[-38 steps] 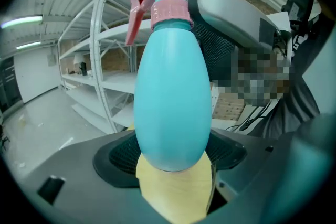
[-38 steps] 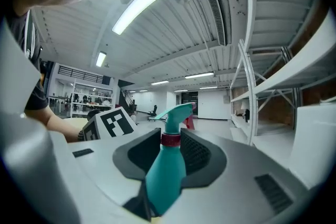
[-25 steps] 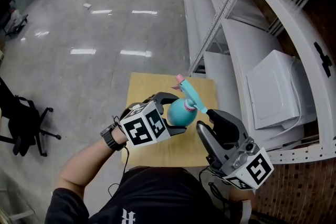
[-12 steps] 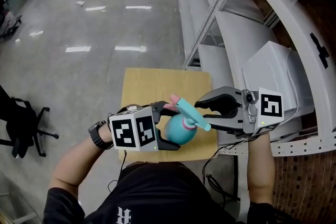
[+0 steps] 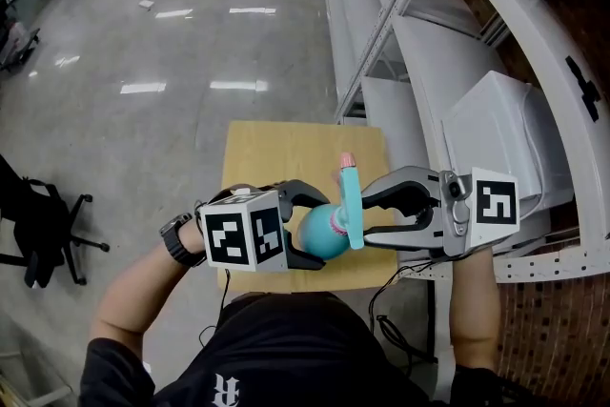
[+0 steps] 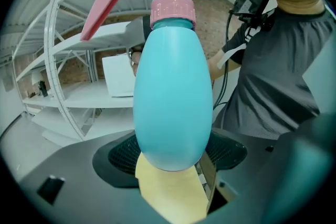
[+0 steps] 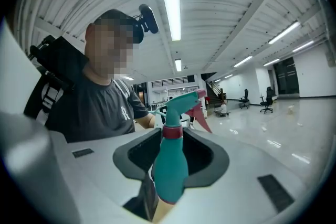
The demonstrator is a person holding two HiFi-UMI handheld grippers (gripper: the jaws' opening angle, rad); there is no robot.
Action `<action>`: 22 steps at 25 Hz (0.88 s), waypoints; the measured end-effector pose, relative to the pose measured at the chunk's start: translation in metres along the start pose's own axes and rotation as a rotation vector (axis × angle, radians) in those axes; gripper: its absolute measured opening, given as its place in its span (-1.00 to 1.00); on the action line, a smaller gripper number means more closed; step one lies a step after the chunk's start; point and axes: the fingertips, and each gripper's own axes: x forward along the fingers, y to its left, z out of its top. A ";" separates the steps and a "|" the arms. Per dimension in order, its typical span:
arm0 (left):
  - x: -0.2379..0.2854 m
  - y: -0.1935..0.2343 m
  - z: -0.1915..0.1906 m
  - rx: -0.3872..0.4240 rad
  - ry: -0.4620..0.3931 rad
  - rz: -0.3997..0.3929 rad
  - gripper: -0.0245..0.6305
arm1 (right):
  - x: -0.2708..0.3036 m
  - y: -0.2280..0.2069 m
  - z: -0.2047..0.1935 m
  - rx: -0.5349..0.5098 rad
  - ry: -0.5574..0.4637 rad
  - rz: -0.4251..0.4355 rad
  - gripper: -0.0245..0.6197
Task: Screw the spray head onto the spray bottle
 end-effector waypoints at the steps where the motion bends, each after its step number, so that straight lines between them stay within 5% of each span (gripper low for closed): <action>1: 0.001 -0.001 0.000 0.006 0.003 -0.006 0.24 | -0.003 0.000 0.000 0.014 -0.012 -0.001 -0.58; 7: 0.007 -0.003 -0.004 0.007 0.033 -0.038 0.24 | 0.004 0.000 0.001 0.008 -0.035 0.020 -0.57; 10: 0.006 0.007 -0.007 -0.037 0.032 -0.009 0.24 | 0.008 -0.011 0.001 -0.008 -0.030 -0.091 -0.57; 12: 0.004 0.021 -0.008 -0.108 0.006 0.036 0.24 | 0.006 -0.029 0.001 0.001 -0.032 -0.243 -0.57; 18: 0.006 0.069 -0.031 -0.346 -0.002 0.259 0.23 | 0.001 -0.084 -0.017 -0.021 0.066 -0.918 -0.57; 20: 0.010 0.077 -0.036 -0.373 -0.005 0.276 0.23 | 0.002 -0.091 -0.025 -0.022 0.076 -1.054 -0.57; 22: 0.012 0.080 -0.039 -0.367 -0.004 0.263 0.23 | 0.002 -0.091 -0.033 0.011 0.077 -1.099 -0.57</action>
